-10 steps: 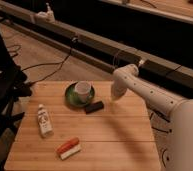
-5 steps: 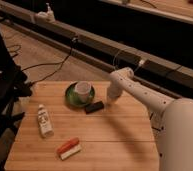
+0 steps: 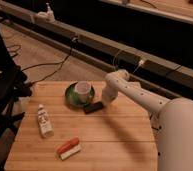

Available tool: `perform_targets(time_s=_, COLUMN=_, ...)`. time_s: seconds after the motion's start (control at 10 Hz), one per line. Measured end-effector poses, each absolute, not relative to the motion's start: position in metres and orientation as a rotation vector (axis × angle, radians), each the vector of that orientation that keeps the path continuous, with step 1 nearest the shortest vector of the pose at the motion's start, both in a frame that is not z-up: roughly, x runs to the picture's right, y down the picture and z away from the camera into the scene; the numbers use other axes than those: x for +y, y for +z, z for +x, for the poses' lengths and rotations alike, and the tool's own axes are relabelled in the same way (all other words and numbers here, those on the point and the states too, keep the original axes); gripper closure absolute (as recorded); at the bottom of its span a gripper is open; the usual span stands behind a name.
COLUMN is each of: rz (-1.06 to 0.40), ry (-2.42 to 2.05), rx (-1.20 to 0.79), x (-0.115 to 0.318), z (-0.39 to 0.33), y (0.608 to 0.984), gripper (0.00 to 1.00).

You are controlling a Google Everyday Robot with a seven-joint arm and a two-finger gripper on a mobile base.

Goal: Push the eraser across the table

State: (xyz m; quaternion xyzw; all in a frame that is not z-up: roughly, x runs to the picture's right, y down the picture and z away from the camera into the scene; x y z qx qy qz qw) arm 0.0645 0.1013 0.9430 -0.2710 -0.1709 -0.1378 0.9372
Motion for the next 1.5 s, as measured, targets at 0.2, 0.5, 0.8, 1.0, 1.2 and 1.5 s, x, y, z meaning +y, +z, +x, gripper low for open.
perform_targets(time_s=0.2, rz=-0.558, ry=-0.293, rx=-0.392, x=0.106, z=0.046, y=0.935, gripper=1.00)
perform_targets(time_s=0.5, rz=-0.565, ry=-0.304, rx=-0.474, x=0.116, z=0.016, y=0.918, gripper=1.00)
perform_targets(time_s=0.8, rz=-0.599, ry=-0.334, rx=-0.525, x=0.135, z=-0.003, y=0.908, gripper=1.00)
perform_targets(time_s=1.0, rz=-0.616, ry=-0.342, rx=-0.553, x=0.143, z=-0.012, y=0.905, gripper=1.00)
perform_targets(time_s=1.2, rz=-0.625, ry=-0.347, rx=-0.587, x=0.146, z=-0.026, y=0.902, gripper=1.00)
perform_targets(time_s=1.5, rz=-0.628, ry=-0.364, rx=-0.647, x=0.147, z=-0.051, y=0.897, gripper=1.00)
